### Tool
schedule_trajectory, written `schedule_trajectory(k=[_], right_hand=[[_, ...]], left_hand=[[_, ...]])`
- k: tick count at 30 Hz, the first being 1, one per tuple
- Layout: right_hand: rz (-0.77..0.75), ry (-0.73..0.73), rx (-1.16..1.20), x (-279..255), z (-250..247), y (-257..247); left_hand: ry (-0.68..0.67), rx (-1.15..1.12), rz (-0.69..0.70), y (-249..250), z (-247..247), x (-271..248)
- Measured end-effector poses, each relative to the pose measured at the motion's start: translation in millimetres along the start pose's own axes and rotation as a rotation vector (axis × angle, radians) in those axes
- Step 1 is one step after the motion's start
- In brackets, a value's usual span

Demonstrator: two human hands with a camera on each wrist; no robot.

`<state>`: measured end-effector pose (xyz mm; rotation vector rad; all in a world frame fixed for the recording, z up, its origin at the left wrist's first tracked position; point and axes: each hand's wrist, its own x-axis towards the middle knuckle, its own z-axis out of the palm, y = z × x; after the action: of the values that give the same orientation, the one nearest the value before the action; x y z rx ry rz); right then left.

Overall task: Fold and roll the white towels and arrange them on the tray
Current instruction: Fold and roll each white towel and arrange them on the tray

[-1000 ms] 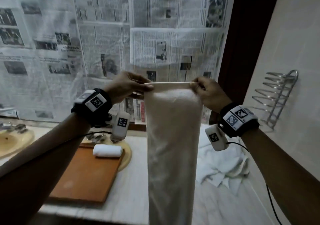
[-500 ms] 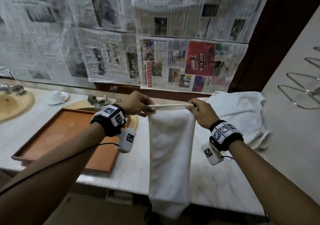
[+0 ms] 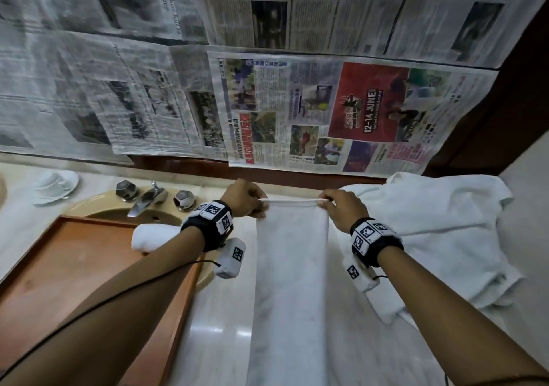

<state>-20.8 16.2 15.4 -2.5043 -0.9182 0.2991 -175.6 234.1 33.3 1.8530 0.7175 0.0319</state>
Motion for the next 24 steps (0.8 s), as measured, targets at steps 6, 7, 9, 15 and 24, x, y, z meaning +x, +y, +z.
schedule_trajectory(k=[6, 7, 9, 15, 24], right_hand=[[0.058, 0.052, 0.026, 82, 10, 7], [0.064, 0.063, 0.033, 92, 14, 8], [0.065, 0.077, 0.041, 105, 24, 12], [0.011, -0.009, -0.022, 97, 56, 29], [-0.156, -0.087, -0.164, 15, 90, 50]], left_hand=[[0.064, -0.023, 0.005, 0, -2, 92], [0.083, -0.019, 0.013, -4, -1, 105], [0.121, 0.012, 0.037, -15, 2, 123], [0.066, 0.051, 0.023, -57, 12, 125], [-0.042, 0.443, 0.190, -113, 37, 65]])
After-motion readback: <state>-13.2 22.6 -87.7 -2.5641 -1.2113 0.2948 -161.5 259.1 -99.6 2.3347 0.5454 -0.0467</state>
